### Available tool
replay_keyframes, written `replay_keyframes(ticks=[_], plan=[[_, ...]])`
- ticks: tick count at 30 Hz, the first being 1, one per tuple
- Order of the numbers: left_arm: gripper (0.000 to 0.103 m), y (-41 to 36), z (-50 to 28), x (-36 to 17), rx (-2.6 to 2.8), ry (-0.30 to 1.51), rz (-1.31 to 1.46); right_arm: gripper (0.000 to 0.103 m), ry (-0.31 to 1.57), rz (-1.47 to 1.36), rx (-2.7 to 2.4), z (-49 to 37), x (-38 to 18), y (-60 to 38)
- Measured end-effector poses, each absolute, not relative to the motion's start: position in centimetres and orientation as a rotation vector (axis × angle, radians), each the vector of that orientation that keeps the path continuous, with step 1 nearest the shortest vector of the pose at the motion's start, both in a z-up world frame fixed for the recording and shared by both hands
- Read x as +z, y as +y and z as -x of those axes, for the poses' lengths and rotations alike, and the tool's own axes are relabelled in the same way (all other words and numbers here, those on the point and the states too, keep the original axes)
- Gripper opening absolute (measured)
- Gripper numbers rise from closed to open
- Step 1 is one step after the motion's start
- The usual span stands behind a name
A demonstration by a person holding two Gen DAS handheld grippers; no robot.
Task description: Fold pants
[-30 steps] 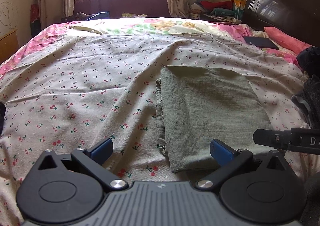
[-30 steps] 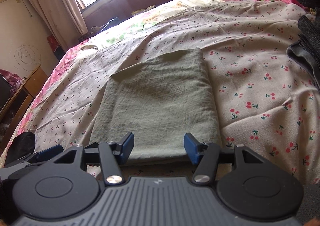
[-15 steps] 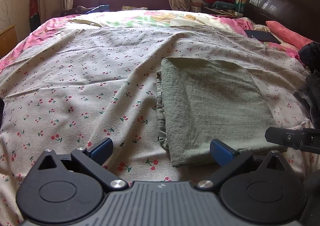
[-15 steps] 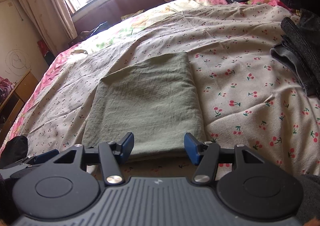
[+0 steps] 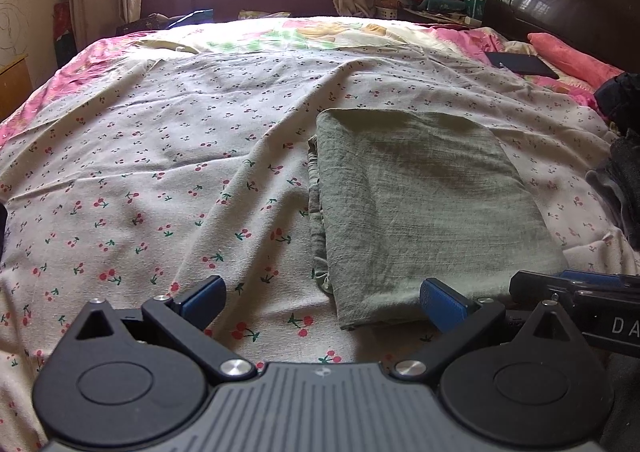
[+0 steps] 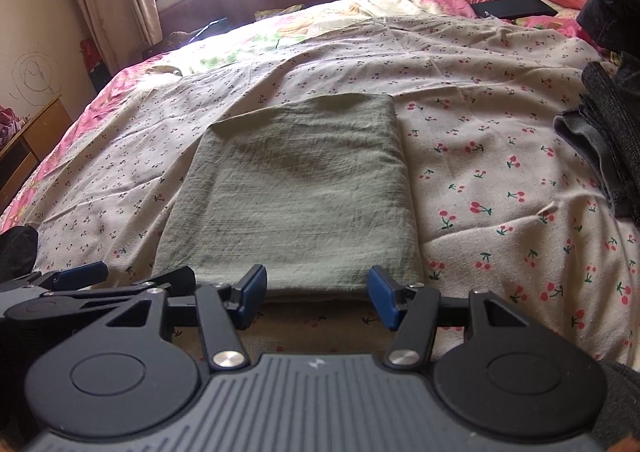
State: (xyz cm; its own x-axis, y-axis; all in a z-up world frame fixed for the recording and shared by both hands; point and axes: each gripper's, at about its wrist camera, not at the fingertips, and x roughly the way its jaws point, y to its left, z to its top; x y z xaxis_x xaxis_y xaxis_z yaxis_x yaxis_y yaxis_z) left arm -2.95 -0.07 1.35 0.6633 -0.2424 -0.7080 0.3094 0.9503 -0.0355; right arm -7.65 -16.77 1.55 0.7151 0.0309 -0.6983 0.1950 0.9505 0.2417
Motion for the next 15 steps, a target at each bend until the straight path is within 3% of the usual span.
replay_keyframes(ticks=[15], plan=[[0.103, -0.27, 2.93, 1.26, -0.314, 0.79, -0.101, 0.058, 0.798, -0.308, -0.093, 7.21, 1.03, -16.94]])
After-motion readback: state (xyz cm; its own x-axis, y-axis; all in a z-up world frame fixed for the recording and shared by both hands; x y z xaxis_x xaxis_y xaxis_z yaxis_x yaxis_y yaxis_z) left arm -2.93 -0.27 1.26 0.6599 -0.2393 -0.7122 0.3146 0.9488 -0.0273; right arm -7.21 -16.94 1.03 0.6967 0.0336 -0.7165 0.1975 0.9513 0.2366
